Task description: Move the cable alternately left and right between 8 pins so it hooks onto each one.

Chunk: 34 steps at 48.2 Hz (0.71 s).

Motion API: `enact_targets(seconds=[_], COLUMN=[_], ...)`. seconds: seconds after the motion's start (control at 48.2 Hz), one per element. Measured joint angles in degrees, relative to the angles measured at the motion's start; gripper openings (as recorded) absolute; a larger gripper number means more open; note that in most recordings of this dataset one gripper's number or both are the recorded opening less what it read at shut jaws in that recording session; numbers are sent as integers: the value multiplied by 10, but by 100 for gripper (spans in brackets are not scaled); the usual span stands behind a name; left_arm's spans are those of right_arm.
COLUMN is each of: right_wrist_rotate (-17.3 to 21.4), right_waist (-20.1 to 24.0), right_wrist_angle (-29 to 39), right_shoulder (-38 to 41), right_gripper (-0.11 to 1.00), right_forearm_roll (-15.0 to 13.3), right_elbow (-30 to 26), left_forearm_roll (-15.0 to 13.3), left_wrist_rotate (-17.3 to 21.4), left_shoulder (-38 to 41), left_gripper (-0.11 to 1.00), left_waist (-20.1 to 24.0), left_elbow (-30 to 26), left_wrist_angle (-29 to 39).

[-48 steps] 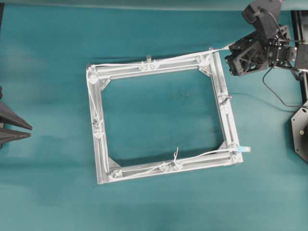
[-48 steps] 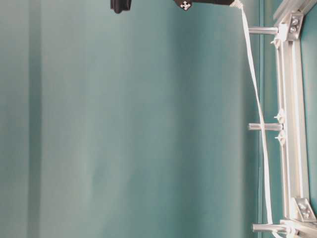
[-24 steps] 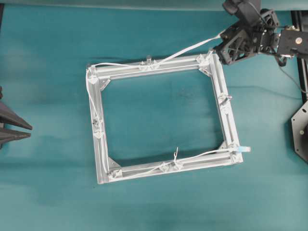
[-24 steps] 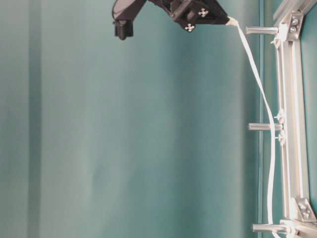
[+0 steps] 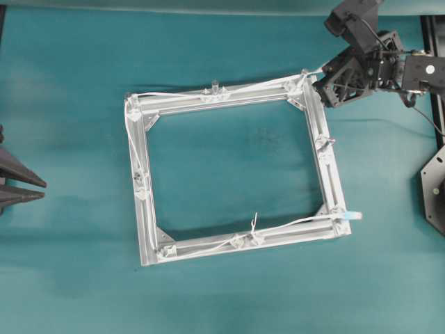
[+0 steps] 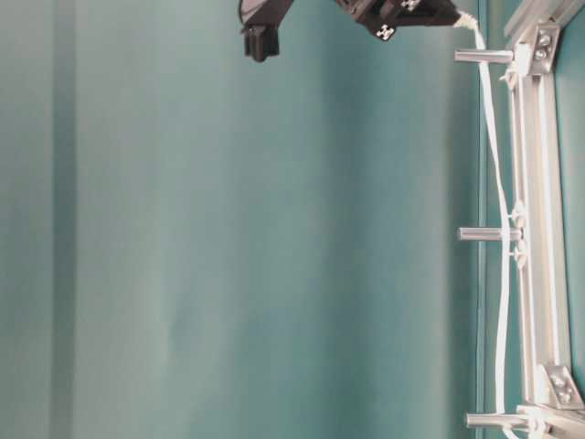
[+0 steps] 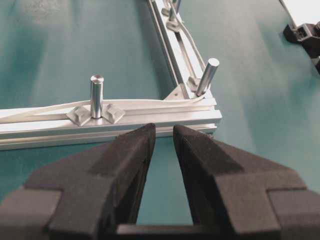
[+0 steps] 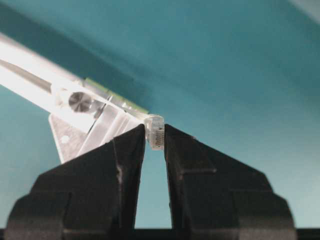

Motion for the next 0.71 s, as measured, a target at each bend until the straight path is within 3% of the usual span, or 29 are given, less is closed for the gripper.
enact_targets(seconds=[0.124, 0.456, 0.705], right_wrist_rotate=[32, 168, 198], right_waist=[-1, -2, 13], right_wrist_angle=[-11, -31, -37], right_shoulder=[0, 0, 0], right_gripper=[15, 15, 15], right_forearm_roll=[15, 67, 121], right_elbow=[10, 17, 25], left_forearm_roll=[-1, 0, 0], left_wrist_rotate=[-1, 0, -1], left_shoulder=[0, 0, 0], left_gripper=[36, 36, 36], left_waist=[0, 0, 1], left_elbow=[0, 0, 0], left_wrist_angle=[1, 1, 0])
